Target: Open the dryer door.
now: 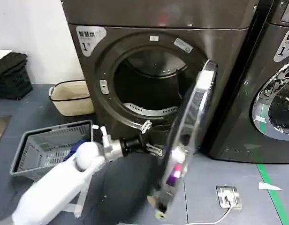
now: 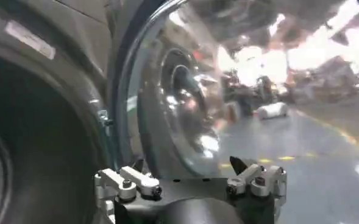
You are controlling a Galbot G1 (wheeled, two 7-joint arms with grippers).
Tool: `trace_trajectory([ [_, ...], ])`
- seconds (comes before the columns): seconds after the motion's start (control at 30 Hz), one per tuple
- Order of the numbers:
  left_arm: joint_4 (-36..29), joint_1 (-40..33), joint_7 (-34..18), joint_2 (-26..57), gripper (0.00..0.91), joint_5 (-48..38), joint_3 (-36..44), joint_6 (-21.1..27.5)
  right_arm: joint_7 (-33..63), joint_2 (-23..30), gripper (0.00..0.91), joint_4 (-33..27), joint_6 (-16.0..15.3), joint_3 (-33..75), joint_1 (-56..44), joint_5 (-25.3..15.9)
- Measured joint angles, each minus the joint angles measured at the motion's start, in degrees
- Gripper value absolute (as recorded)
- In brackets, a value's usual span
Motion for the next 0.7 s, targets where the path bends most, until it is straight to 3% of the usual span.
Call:
trace_trajectory([
  [0.3,2.9,-4.9,-1.6,-4.4,0.907,0.3,5.9,-0.1,1.0,3.7,0.907,-4.6,-0.1,6.1,0.0,-1.9],
  [0.7,9.0,-11.7,-2.2,-10.9,0.907,0.2,11.9,-0.5,1.3,3.8,0.907,-6.4,0.2,11.3,0.5,-1.0],
])
